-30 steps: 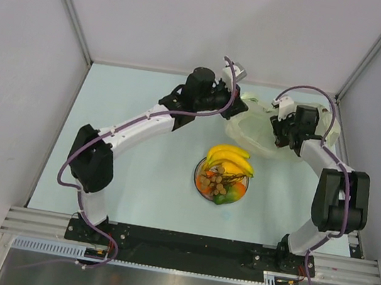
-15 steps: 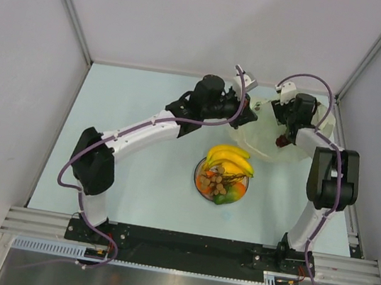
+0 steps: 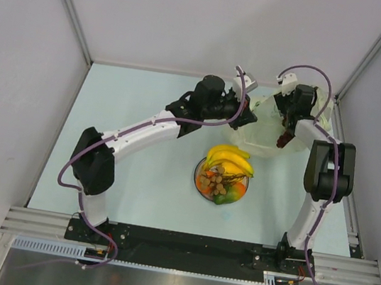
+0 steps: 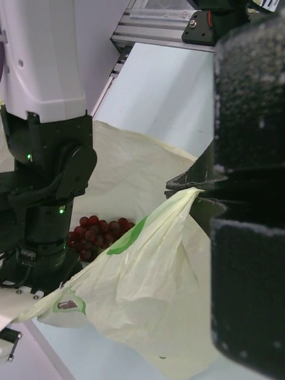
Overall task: Take the fake fruits out of the plastic bag
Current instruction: Take out the fake fruit from the plastic bag.
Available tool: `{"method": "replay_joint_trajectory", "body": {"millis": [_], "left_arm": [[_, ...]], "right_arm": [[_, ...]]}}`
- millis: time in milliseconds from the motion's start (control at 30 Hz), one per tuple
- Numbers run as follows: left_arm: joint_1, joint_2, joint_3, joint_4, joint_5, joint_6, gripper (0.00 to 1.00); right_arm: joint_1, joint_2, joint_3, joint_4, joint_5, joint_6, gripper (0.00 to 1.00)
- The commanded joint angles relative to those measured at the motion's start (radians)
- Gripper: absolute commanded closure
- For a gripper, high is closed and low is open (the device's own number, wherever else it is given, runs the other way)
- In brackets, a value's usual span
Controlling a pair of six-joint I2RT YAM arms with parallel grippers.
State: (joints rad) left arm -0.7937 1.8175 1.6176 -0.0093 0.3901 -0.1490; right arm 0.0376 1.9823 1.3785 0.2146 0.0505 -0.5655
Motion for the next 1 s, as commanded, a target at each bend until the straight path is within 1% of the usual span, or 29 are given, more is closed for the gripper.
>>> {"method": "replay_joint_trajectory", "body": {"millis": [0, 167, 400, 500, 667, 767, 800, 900, 967], "left_arm": [[-0.002, -0.055, -0.007, -0.018, 0.046, 0.032, 1.0], [-0.002, -0.104, -0.041, -0.046, 0.046, 0.037, 1.0], [-0.001, -0.142, -0.036, -0.11, 0.006, 0.086, 1.0], [-0.001, -0.162, -0.047, -0.112, 0.004, 0.109, 1.0], [-0.001, -0.155, -0.062, -0.103, -0.01, 0.134, 1.0], [-0.001, -0.133, -0.061, -0.098, -0.016, 0.129, 1.0], [0.001, -0.129, -0.059, -0.098, -0.017, 0.129, 1.0], [-0.001, -0.107, -0.056, -0.104, -0.023, 0.129, 1.0], [-0.001, -0.103, -0.056, -0.106, -0.031, 0.134, 1.0]], "right_arm": [[0.007, 0.046, 0.082, -0.046, 0.017, -0.014, 0.35], [0.027, 0.095, 0.137, -0.087, 0.009, -0.031, 0.35], [0.048, 0.154, 0.183, -0.067, 0.028, -0.06, 0.32], [0.05, 0.184, 0.2, -0.052, 0.034, -0.069, 0.3], [0.044, 0.286, 0.326, -0.098, 0.032, -0.085, 0.28], [0.041, 0.364, 0.439, -0.176, -0.035, -0.077, 0.27], [0.038, 0.378, 0.467, -0.201, -0.129, -0.076, 0.27], [0.035, 0.411, 0.505, -0.21, -0.231, -0.071, 0.28], [0.041, 0.434, 0.527, -0.21, -0.253, -0.066, 0.27]]}}
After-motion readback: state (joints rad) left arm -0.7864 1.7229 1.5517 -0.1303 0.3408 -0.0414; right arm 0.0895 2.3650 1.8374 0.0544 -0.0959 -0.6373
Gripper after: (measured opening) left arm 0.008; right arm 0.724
